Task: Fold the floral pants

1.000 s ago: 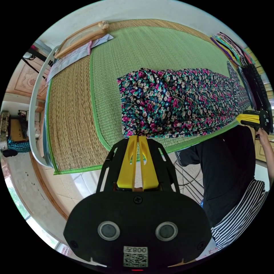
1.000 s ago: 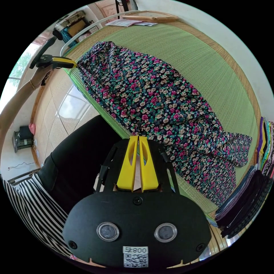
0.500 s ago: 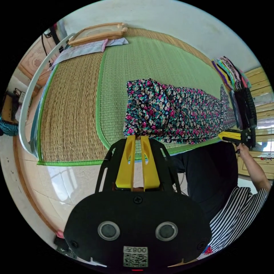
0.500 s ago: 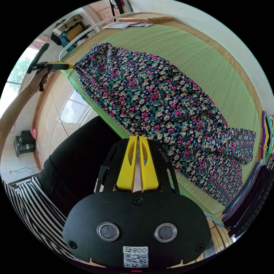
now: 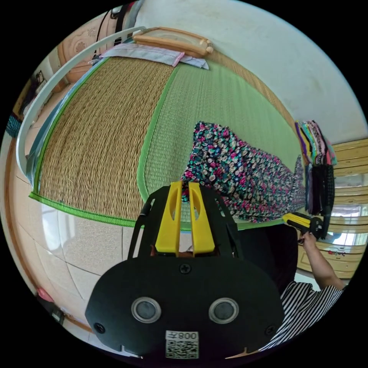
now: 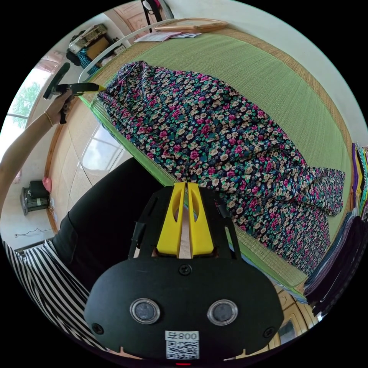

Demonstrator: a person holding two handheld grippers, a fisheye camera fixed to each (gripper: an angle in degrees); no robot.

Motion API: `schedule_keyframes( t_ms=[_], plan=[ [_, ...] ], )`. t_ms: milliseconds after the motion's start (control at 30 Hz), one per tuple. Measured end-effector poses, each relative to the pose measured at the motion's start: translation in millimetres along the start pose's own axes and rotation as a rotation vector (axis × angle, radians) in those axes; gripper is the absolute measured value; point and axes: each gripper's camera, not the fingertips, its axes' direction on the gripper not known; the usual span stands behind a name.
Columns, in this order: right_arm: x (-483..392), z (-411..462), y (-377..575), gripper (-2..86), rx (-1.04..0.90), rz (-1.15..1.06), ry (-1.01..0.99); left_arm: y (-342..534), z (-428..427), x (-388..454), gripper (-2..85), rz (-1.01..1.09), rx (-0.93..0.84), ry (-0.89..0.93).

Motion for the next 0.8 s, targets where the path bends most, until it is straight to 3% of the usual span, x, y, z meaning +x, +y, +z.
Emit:
schedule_keyframes(
  t_ms=[300, 467, 600, 800],
  plan=[
    [35, 34, 41, 1.1, 0.051, 0.075, -0.073, -6, 30, 0, 1.5, -0.024, 0.010, -0.026],
    [76, 54, 82, 1.1, 0.119, 0.187, -0.220, -3, 28, 11, 0.9, -0.034, 0.162, -0.023],
    [110, 72, 119, 1.4, 0.177, 0.271, -0.367, -3, 40, 44, 1.5, 0.074, 0.225, 0.115],
    [178, 84, 179, 1.7, 0.315, 0.407, -0.492, -17, 99, 144, 3.9, 0.361, 0.104, 0.428]
  ],
)
